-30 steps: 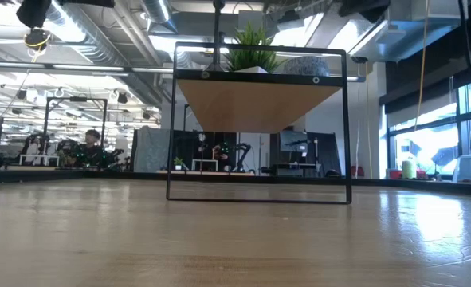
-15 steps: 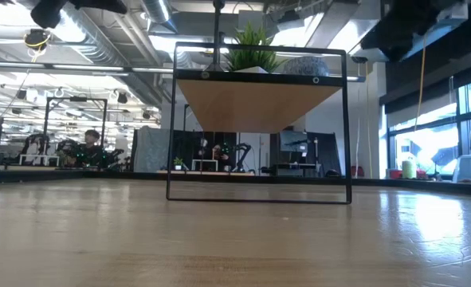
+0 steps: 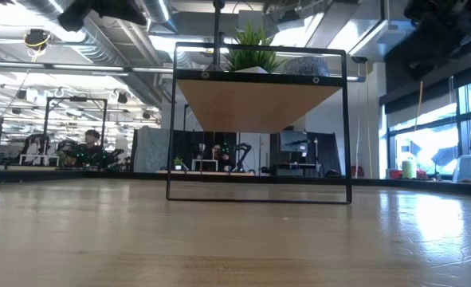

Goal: Pick & Place candle stick holders
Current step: Return to Home Position

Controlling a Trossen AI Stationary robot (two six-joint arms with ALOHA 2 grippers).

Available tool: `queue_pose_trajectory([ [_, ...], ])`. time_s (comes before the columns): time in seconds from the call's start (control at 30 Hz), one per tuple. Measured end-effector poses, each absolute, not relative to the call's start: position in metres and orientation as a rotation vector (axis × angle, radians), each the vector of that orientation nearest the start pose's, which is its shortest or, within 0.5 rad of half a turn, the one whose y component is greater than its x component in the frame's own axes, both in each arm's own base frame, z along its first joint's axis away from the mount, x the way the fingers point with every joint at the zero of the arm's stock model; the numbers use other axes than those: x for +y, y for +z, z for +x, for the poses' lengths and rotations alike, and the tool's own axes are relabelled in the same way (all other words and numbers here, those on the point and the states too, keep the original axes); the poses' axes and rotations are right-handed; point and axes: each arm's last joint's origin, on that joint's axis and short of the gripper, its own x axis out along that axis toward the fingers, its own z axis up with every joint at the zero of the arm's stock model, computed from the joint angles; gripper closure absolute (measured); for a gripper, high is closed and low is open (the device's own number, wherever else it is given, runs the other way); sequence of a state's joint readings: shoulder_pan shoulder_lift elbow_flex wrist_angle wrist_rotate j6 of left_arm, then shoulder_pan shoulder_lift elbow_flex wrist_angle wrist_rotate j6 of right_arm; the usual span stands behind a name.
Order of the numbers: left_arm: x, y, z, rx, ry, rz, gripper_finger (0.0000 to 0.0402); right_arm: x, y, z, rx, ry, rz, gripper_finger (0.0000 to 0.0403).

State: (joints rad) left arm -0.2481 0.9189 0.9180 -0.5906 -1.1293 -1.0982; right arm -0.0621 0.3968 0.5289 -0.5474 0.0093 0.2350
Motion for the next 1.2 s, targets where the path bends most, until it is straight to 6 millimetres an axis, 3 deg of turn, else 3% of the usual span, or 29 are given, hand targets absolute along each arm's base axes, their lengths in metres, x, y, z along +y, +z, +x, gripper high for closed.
queue_pose_trajectory([
  [0.3,0.014,0.34,0.195,0.01,0.729,-0.598,0.04,-0.009,0.255,0.095,0.438,-0.128,0.219,0.0403],
  [0.43,0.03,0.336,0.201,-0.055,0.654,-0.585,0.04,-0.01,0.253,0.093,0.457,-0.163,0.215,0.0403],
  [0.7,0.049,0.32,0.2,0.045,0.579,-0.571,0.04,-0.013,0.248,0.09,0.504,-0.291,0.242,0.0403],
  [0.97,0.054,0.316,0.187,0.092,0.532,-0.52,0.04,-0.016,0.246,0.092,0.454,-0.418,0.258,0.0403],
  [1.2,0.05,0.322,0.163,0.074,0.523,-0.476,0.04,-0.019,0.209,0.108,0.36,-0.454,0.264,0.0403],
])
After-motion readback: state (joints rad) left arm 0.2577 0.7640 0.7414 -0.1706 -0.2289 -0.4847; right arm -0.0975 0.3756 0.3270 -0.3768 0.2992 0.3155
